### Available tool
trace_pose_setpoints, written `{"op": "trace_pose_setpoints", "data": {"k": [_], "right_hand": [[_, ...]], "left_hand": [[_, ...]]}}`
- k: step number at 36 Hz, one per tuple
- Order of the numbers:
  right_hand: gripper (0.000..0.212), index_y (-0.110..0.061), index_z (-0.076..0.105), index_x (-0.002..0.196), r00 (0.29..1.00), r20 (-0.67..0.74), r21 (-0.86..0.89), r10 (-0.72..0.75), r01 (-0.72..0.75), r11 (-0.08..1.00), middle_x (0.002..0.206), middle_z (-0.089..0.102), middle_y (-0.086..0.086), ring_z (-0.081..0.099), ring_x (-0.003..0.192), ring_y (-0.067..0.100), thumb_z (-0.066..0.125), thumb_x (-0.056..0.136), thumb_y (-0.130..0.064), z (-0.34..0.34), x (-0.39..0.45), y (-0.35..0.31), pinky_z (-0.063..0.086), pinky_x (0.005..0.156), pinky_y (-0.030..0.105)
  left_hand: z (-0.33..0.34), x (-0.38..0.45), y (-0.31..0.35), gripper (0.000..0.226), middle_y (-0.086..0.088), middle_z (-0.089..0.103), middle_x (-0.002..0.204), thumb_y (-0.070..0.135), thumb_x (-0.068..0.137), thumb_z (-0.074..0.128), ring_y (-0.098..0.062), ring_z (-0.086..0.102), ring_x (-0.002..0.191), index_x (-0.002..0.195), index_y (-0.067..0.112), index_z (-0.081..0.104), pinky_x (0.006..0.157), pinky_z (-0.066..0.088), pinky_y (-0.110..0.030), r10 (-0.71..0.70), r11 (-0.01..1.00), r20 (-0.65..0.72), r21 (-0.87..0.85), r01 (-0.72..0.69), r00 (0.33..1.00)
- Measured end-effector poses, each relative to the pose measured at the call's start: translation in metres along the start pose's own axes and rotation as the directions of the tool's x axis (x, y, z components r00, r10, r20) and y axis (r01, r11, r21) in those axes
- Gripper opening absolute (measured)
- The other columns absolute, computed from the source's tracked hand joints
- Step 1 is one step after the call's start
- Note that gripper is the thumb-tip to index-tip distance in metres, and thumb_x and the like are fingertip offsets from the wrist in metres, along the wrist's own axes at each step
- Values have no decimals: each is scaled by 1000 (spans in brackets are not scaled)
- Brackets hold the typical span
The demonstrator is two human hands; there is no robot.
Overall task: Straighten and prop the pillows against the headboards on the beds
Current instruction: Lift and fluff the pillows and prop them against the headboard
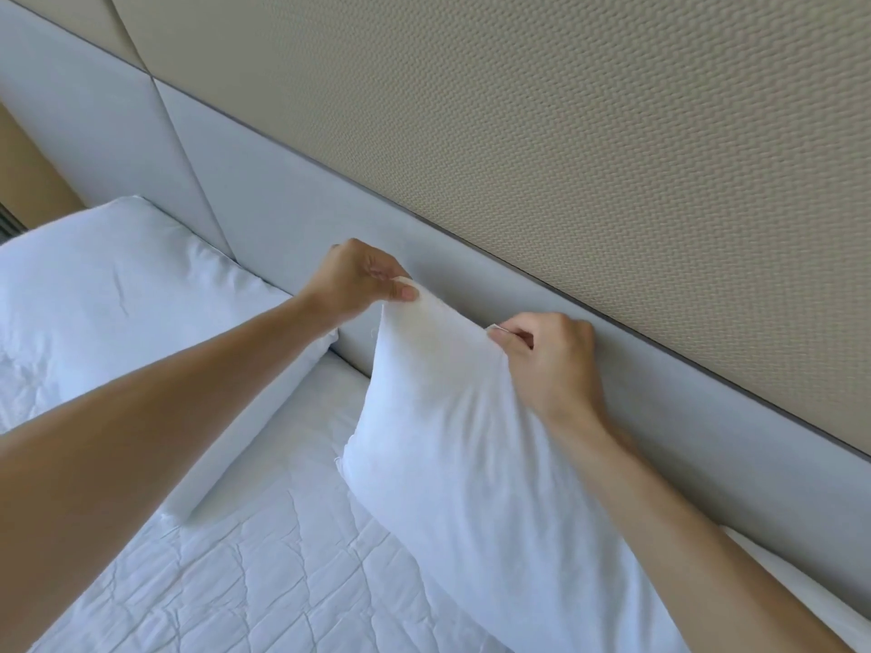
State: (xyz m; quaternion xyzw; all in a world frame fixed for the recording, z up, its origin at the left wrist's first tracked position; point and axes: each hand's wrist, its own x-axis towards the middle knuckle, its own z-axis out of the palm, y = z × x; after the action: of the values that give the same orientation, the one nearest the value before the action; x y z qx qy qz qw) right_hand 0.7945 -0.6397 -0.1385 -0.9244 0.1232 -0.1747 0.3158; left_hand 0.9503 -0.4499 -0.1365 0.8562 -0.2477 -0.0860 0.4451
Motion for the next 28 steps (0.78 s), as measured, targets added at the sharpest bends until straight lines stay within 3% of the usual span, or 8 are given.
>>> {"op": "trace_pose_setpoints", "data": {"k": [4, 7, 9, 14, 16, 19, 24, 28], "right_hand": [[28, -3, 67, 73, 1000, 19, -3, 14, -14, 1000, 59, 65, 11, 57, 63, 32, 64, 94, -22, -1, -4, 0, 40, 63, 36], [24, -6, 69, 77, 996, 91, -17, 21, -19, 1000, 66, 70, 4, 63, 68, 26, 64, 92, -25, -1, 0, -5, 42, 63, 31], [19, -10, 71, 85, 991, 134, -21, -1, 4, 1000, 76, 73, 2, 66, 77, 21, 67, 89, -28, 3, 6, -13, 47, 73, 30], [31, -8, 69, 100, 971, 223, -3, -87, 90, 996, 92, 74, 8, 67, 91, 26, 70, 85, -36, 24, 28, -31, 53, 86, 40], [35, -9, 67, 100, 960, 268, -37, -81, 95, 995, 89, 72, 4, 65, 87, 23, 69, 85, -41, 31, 36, -37, 52, 78, 34], [35, -14, 58, 76, 950, 303, -68, -71, 96, 993, 63, 57, -6, 54, 62, 15, 67, 86, -47, 41, 45, -47, 35, 47, 19], [41, -13, 47, 61, 957, 285, -22, -45, 53, 998, 51, 42, -5, 40, 48, 11, 71, 84, -36, 54, 54, -49, 30, 39, 18], [42, -2, 54, 63, 962, 258, 13, -89, 88, 996, 51, 40, -1, 32, 48, 14, 76, 82, -33, 56, 53, -45, 29, 44, 23]], "left_hand": [[4, -3, -4, 14, -3, 74, 84, 25, 74, 81, -5, 61, 75, 83, 15, 77, 77, 46, -22, -6, 996, 30, -84, 8, 1000], [9, -9, -6, 18, -1, 74, 92, 24, 80, 76, -1, 63, 79, 95, 13, 76, 78, 47, -12, -4, 986, 103, -163, 21, 995], [9, -13, -10, 18, 1, 73, 93, 21, 84, 74, 1, 63, 83, 100, 12, 74, 77, 46, -6, -32, 972, 117, -230, 58, 993], [11, -13, -17, 3, -1, 72, 78, 16, 82, 75, -10, 66, 78, 79, 14, 74, 83, 51, -28, -105, 922, 45, -370, 114, 994], [13, -10, -15, 6, -5, 72, 78, 19, 80, 76, -14, 64, 78, 75, 17, 75, 83, 50, -35, -105, 934, -29, -347, 88, 994], [15, -6, -13, 8, -7, 74, 82, 24, 78, 76, -21, 66, 79, 76, 16, 76, 83, 50, -37, -79, 944, -64, -325, 54, 995], [11, -11, -21, 20, -12, 76, 90, 28, 78, 77, -25, 70, 92, 85, 10, 76, 92, 51, -38, -55, 916, 8, -396, 54, 998], [16, -24, -40, 37, -12, 71, 109, 28, 83, 73, -17, 66, 105, 108, 1, 65, 101, 44, -31, -62, 817, 219, -550, 176, 974]]}}
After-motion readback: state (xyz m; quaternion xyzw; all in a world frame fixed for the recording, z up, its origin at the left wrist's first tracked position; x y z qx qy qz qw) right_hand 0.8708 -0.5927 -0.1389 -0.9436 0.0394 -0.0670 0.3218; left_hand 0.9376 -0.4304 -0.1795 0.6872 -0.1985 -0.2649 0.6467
